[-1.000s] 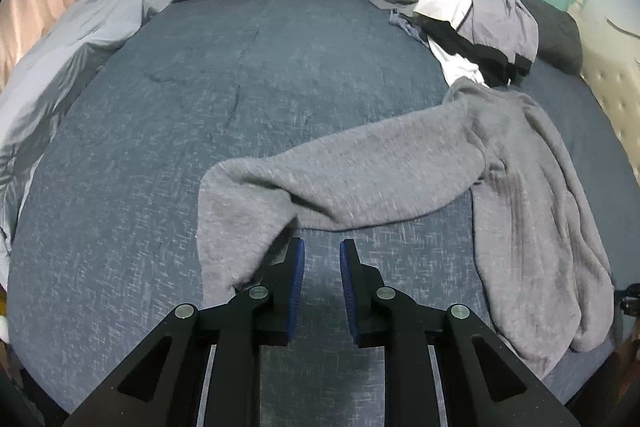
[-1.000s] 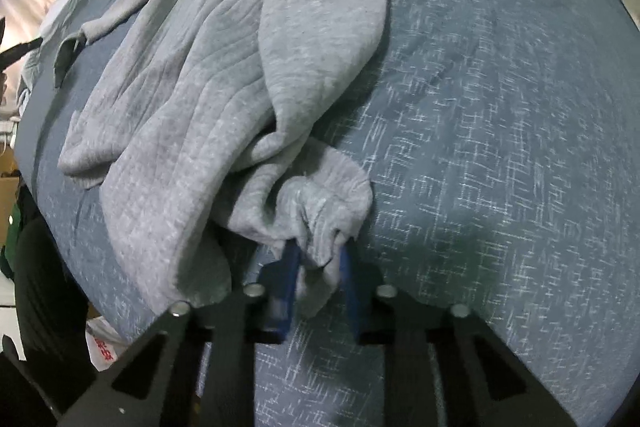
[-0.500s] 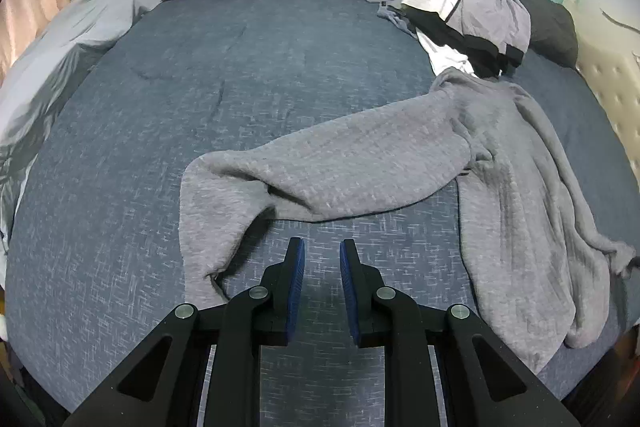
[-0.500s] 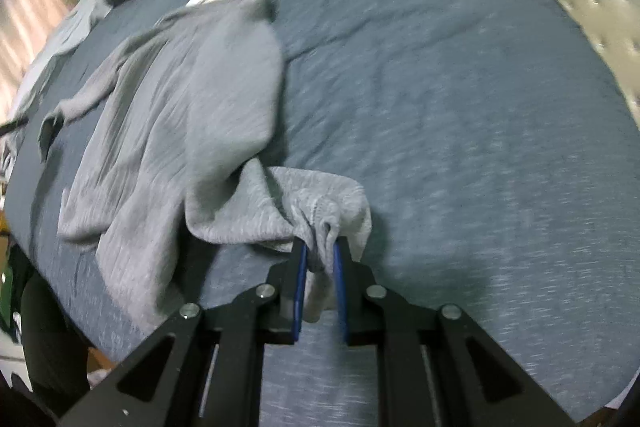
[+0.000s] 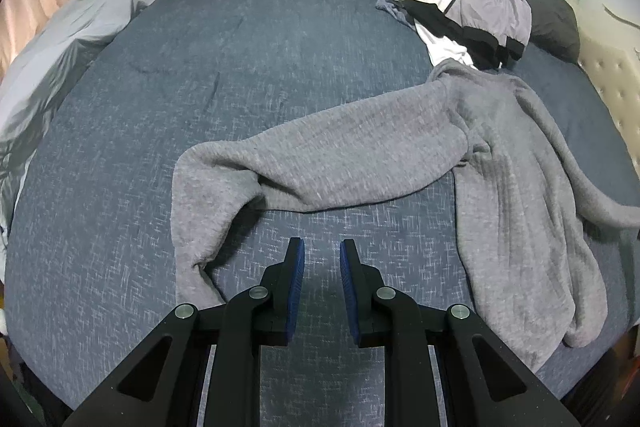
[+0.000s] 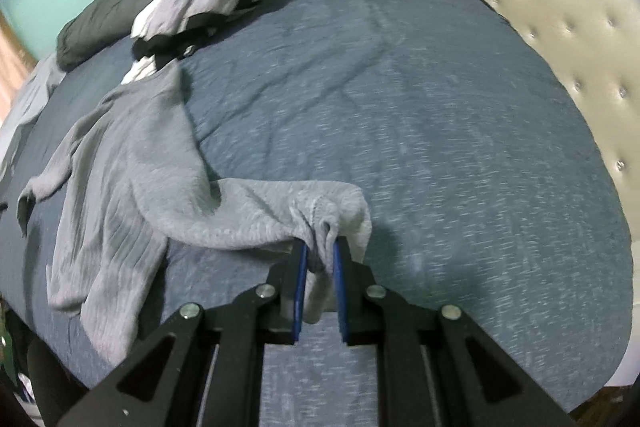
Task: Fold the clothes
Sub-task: 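Release the sleeve with the left tool while the right tool grasps the other cuff, then pull the held cuff outward with the right tool, stretching the sleeve flat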
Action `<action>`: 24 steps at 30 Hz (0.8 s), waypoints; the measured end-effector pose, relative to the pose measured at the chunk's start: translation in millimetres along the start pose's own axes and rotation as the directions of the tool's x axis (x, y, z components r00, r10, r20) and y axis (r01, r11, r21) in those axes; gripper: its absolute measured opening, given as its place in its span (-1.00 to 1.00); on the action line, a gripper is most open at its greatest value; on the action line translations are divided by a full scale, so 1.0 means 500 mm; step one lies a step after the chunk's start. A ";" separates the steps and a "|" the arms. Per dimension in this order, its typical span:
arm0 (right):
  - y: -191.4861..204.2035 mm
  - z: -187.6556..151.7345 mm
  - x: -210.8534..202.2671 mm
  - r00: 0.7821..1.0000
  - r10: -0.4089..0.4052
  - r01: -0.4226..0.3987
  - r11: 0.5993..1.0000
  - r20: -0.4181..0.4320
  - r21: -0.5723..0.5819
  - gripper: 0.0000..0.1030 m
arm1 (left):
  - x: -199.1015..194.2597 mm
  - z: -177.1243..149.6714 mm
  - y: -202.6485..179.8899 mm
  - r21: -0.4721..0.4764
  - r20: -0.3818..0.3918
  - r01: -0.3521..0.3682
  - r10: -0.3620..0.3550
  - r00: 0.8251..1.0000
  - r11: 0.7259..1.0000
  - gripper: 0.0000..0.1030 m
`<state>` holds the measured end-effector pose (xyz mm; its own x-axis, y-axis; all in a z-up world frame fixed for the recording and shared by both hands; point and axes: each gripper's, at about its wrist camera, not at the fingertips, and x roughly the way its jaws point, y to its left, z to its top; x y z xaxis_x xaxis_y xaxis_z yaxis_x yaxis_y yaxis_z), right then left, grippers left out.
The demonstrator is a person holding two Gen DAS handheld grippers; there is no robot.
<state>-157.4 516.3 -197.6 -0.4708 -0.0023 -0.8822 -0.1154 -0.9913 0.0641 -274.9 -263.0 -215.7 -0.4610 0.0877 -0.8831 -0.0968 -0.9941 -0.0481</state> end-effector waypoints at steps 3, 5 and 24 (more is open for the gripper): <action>-0.039 0.020 0.002 1.000 -0.024 0.023 0.999 0.010 0.035 -0.77 | 0.000 0.001 -0.012 0.016 -0.006 -0.012 0.012 1.000 1.000 -0.61; -0.064 0.034 0.001 0.999 -0.039 0.038 0.998 0.018 0.056 -0.77 | 0.000 0.003 -0.018 0.025 -0.010 -0.018 0.018 1.000 1.000 -0.61; -0.223 0.188 0.034 0.976 -0.218 0.215 0.969 0.018 0.119 -0.77 | 0.023 0.006 -0.089 0.085 -0.050 -0.016 0.020 0.999 0.996 -0.61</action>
<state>-234.7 639.3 -176.1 -0.4503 0.2166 -0.8662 -0.3170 -0.9457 -0.0717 -278.4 -217.5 -222.5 -0.4181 0.0645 -0.9061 -0.1643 -0.9864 0.0055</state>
